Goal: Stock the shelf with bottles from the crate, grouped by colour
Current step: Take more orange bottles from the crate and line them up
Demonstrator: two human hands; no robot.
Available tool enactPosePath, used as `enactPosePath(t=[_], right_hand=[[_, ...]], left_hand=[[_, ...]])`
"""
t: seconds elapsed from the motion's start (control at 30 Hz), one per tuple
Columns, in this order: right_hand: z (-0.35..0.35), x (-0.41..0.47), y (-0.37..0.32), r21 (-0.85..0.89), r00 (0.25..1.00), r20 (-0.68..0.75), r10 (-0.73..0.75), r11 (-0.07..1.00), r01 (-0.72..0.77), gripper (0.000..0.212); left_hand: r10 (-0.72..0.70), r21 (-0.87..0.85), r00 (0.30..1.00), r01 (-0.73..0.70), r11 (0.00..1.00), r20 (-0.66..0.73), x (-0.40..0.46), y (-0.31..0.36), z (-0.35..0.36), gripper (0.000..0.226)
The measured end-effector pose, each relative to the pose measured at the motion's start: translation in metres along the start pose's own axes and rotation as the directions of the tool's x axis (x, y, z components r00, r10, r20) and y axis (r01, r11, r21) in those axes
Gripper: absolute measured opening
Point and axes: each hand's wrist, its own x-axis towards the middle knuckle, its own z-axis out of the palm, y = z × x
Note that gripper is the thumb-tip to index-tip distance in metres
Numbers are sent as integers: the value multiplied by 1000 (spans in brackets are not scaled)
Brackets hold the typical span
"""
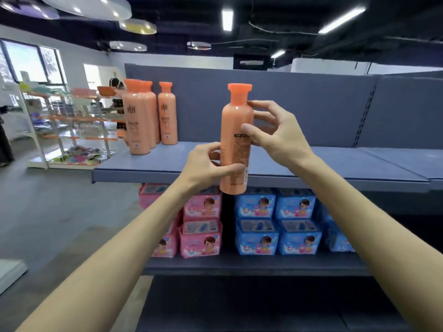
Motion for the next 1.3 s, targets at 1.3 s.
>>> enactPosePath(t=[1.3], right_hand=[[138, 135, 7, -285, 972, 181, 153, 954, -97, 54]], left_hand=[[-198, 402, 874, 391, 828, -443, 36, -75, -65, 63]])
